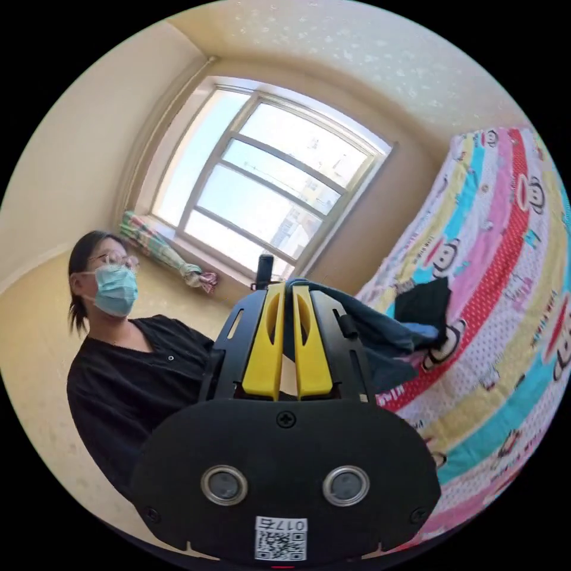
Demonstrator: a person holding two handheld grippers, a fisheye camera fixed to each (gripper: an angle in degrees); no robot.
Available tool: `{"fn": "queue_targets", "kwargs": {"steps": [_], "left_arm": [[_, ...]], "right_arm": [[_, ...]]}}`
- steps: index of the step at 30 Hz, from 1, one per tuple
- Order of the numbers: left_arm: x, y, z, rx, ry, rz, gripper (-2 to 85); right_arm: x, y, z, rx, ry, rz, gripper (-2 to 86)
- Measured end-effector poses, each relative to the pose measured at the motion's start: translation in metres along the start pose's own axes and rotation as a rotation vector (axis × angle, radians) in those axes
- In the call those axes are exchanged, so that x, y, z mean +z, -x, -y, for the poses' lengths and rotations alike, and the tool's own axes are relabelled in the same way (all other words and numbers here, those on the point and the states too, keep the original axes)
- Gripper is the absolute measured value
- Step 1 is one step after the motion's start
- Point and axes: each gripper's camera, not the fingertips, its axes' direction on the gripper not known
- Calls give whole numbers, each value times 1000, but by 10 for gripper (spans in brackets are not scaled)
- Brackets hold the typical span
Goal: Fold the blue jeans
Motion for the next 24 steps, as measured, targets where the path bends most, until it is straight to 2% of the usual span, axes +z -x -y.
{"fn": "queue_targets", "kwargs": {"steps": [1,2,3,4,7,11,15,18,21,24], "left_arm": [[34,15,6,-69,84,47,41],[67,33,5,-124,143,60,49],[82,43,2,-153,164,49,52],[109,62,-7,-201,179,-3,50],[156,106,-47,-319,138,-179,7],[192,157,-98,-482,134,-163,-7],[184,193,-111,-551,75,-11,-4],[167,237,-113,-640,-48,98,14],[175,312,-108,-792,-16,128,49],[187,386,-104,-933,-2,134,100]], "right_arm": [[-3,-10,-5,59,17,-71,37],[-7,-36,-17,211,55,-198,41],[-7,-65,-31,359,114,-287,45],[-5,-78,-38,408,145,-311,49],[4,-131,-81,563,236,-287,69],[21,-173,-126,687,289,-243,89],[53,-190,-132,716,397,-211,109],[81,-184,-114,656,430,-122,112],[114,-167,-93,567,438,52,105],[139,-149,-78,518,384,132,106]]}}
